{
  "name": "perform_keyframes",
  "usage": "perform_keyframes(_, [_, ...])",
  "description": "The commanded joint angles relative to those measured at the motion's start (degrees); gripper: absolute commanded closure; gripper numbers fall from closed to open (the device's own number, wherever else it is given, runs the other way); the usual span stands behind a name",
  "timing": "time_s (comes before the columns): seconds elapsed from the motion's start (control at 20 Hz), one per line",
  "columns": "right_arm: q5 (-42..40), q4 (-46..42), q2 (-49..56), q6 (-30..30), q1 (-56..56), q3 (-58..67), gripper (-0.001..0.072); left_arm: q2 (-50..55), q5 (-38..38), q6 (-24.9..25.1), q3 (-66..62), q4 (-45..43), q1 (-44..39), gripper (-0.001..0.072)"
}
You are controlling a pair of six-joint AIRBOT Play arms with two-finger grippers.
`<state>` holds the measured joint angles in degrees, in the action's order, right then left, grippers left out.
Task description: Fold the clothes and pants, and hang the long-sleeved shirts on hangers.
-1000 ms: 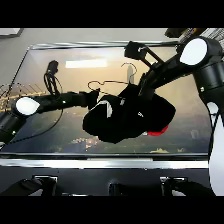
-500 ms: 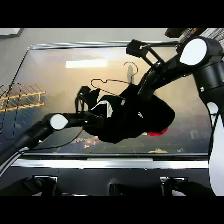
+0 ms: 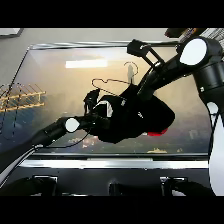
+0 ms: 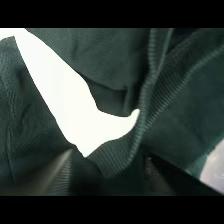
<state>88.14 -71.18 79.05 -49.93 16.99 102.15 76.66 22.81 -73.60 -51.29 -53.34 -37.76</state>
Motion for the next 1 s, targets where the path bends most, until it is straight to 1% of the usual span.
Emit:
perform_keyframes(0.0, [0.1, 0.0, 0.0, -0.5, 0.0, 0.0, 0.0683, 2.1, -2.5, -0.6, -0.9, 0.0, -0.1, 0.0410])
perform_keyframes(0.05, [0.2, 0.0, 0.0, -0.5, 0.0, 0.0, 0.0683, 2.1, -4.3, -1.0, -0.9, 0.0, -0.1, 0.0592])
perform_keyframes(0.1, [0.3, 0.0, 0.0, -0.5, 0.0, 0.0, 0.0683, 2.1, -5.4, -1.0, -1.0, 0.1, -0.1, 0.0683])
perform_keyframes(0.2, [0.6, 0.0, 0.0, -0.7, 0.0, 0.0, 0.0683, 2.0, -4.1, -1.4, -2.5, 0.1, 0.5, 0.0684])
perform_keyframes(0.4, [2.1, 0.3, -0.2, -2.0, 0.0, 0.0, 0.0683, 2.0, 4.4, -1.4, -8.4, 0.0, 4.8, 0.0686])
perform_keyframes(0.5, [2.9, 0.4, -1.2, -2.6, 0.0, 0.0, 0.0683, 2.0, 10.5, -1.4, -11.3, 0.0, 8.7, 0.0687])
perform_keyframes(0.6, [3.1, 1.5, -2.3, -4.5, 0.1, 0.0, 0.0683, 2.1, 14.7, -1.4, -13.2, 0.0, 12.5, 0.0687])
perform_keyframes(0.65, [3.8, 2.6, -2.5, -5.7, 0.3, 0.0, 0.0683, 2.1, 15.2, -1.4, -13.8, 0.0, 14.0, 0.0687])
perform_keyframes(0.8, [6.5, 0.6, -2.6, -6.1, 3.8, 0.0, 0.0683, 2.2, 17.2, -1.4, -16.1, 0.3, 17.7, 0.0686])
perform_keyframes(0.95, [6.4, -4.5, -2.6, -8.0, 8.1, 0.0, 0.0684, 2.2, 18.6, -1.5, -17.3, 0.9, 20.0, 0.0686])
